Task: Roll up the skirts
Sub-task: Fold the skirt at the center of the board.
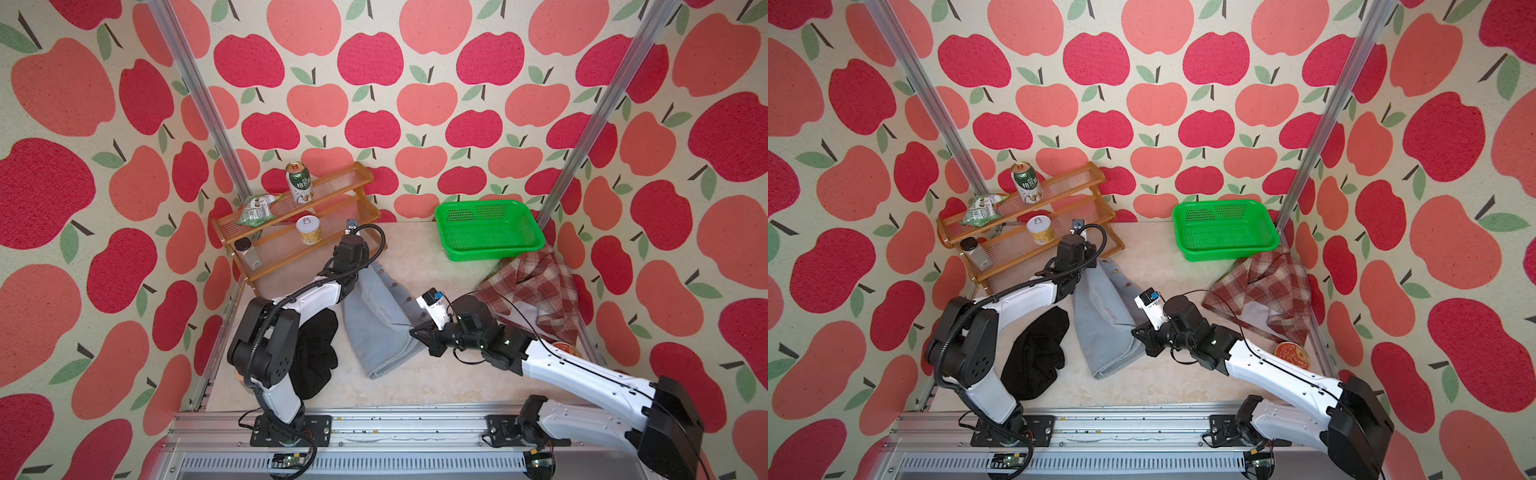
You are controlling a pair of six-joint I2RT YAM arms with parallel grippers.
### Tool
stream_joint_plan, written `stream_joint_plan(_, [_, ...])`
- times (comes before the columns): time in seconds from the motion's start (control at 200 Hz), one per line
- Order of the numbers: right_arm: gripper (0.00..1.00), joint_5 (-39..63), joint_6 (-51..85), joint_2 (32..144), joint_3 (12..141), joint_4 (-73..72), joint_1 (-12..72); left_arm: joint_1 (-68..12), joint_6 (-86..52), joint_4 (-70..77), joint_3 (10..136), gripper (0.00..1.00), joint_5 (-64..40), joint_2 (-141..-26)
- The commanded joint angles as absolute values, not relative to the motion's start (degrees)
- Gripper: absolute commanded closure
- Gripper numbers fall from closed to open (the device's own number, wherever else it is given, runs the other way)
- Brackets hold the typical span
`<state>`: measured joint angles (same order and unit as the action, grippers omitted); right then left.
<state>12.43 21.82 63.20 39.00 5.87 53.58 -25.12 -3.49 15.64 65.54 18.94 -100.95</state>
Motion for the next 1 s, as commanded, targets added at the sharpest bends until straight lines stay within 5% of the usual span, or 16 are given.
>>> stream_joint_plan(0.0, [1.00, 11.3, 23.3, 62.5, 36.7, 10.3, 50.6, -26.4, 0.5, 15.9, 70.9, 0.99, 19.9, -105.1])
stream_joint_plan(0.28, [1.00, 14.5, 21.6, 64.9, 34.2, 8.7, 41.6, -27.0, 3.2, 15.1, 79.4, 1.00, 19.9, -114.5])
stream_joint_plan(0.415, [1.00, 16.0, 20.8, 68.1, 35.3, 8.2, 39.3, -27.0, 4.9, 14.2, 83.2, 0.93, 20.3, -118.4])
stream_joint_plan(0.48, [0.73, 16.6, 20.3, 69.9, 36.3, 9.1, 38.5, -27.0, 5.3, 13.8, 84.5, 0.80, 20.1, -120.1])
stream_joint_plan(0.535, [0.45, 16.4, 20.3, 71.0, 37.0, 10.1, 37.6, -27.0, 5.6, 12.9, 85.8, 0.60, 19.2, -121.3])
stream_joint_plan(0.625, [0.27, 15.4, 20.2, 71.4, 36.8, 10.8, 36.4, -27.0, 6.3, 11.6, 87.2, 0.47, 17.9, -122.5])
stream_joint_plan(0.995, [0.22, 16.7, 19.9, 75.9, 35.4, 8.4, 32.2, -27.6, 5.8, 14.4, 80.2, 0.41, 16.0, -114.5])
